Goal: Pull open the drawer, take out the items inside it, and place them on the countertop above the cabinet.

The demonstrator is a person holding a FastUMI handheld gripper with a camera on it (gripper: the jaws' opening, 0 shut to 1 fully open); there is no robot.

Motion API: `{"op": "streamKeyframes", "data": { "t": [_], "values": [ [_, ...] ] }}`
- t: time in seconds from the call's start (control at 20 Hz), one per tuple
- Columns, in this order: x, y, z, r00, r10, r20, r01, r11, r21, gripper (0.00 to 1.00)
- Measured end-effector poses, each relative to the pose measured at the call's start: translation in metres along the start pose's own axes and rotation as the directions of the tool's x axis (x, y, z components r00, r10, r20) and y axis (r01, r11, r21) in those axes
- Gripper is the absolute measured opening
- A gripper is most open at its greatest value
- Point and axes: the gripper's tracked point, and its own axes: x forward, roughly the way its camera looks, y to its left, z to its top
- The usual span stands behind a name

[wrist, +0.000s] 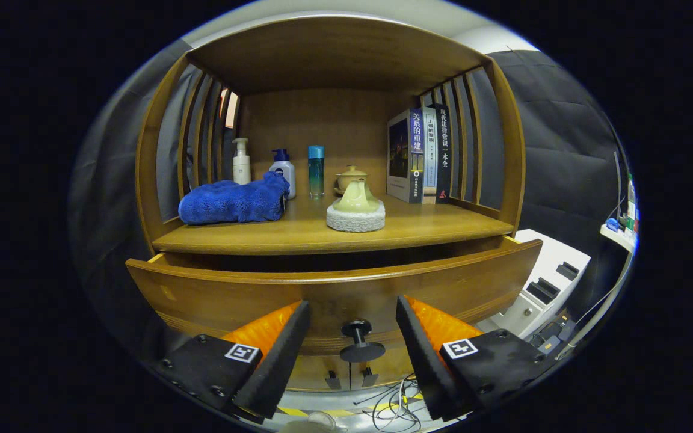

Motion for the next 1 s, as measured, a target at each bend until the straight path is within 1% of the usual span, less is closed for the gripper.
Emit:
{"op": "streamKeyframes", "data": {
  "t": [0.5,0.7,0.8,0.9,1.0],
  "values": [
    [0.043,0.004,0.011,1.0,0.004,-0.005,-0.005,1.0,-0.017,0.96],
    [0.041,0.001,0.012,1.0,-0.001,-0.003,0.001,1.0,-0.007,0.95],
    [0.034,-0.001,0.025,1.0,0.007,0.006,-0.007,1.0,0.027,0.97],
    [0.021,-0.004,0.054,0.999,0.027,0.042,-0.03,0.997,0.066,0.98],
    [0.0,-0.01,0.088,0.994,0.043,0.1,-0.05,0.997,0.064,0.97]
  ]
}}
